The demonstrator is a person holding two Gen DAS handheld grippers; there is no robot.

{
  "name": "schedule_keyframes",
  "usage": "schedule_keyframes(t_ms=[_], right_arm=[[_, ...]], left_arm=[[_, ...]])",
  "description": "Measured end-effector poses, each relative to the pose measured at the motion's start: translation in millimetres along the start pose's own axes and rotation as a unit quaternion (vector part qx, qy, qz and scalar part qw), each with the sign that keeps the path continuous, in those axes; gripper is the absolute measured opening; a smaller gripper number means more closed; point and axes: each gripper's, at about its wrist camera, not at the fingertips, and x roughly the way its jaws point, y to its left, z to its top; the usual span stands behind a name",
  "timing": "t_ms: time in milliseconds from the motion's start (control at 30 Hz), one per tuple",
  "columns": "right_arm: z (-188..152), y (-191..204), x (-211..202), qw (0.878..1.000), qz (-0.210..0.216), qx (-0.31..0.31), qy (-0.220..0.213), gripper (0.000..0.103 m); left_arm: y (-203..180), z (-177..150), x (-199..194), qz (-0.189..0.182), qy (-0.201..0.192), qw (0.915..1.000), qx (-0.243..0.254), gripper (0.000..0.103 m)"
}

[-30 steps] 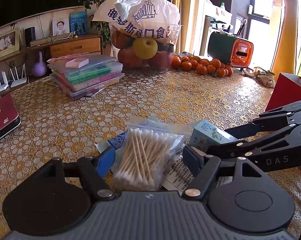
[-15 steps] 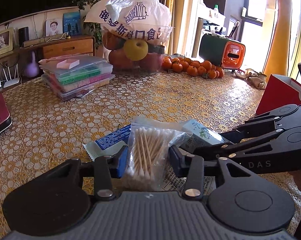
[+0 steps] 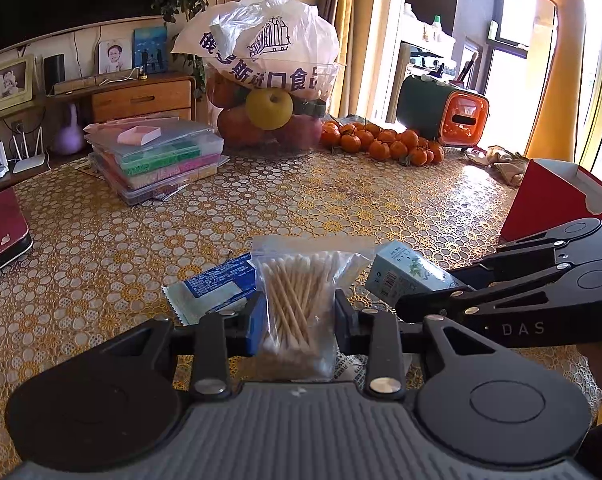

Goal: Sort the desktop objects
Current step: 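Carry the cotton swab bag and white-green box with both grippers over the shoebox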

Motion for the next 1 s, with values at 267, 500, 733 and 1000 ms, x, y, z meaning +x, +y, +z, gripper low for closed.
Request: schedule_keyframes(t_ms=[267,500,733,1000], right_arm=[[-3.8,-3.3,-29.3,1.0,-0.003,-0.001,-0.011,0.028],[-9.7,-6.7,-57.7,1.0,-0.003,-0.002,-0.02,0.028],[-17.2,-7.7,-89.8,1.0,-0.002,0.002,-0.029,0.028],[-24.1,-9.1,-126.8,0.999,0.005,-0.002,-0.044,0.028]], left_arm=[[-21.6,3.8,-22.3,0.014,0.003,0.9999,-0.005,0.033],[-44.6,8.2,-44.9,0.021,0.006,0.9998,0.003,0.033],[-65.5,9.6,-68.8,0.018,0.002,0.9998,-0.009,0.033],[-93.4,12.0,-95.2,0.011,-0.002,0.9999,-0.007,0.033]])
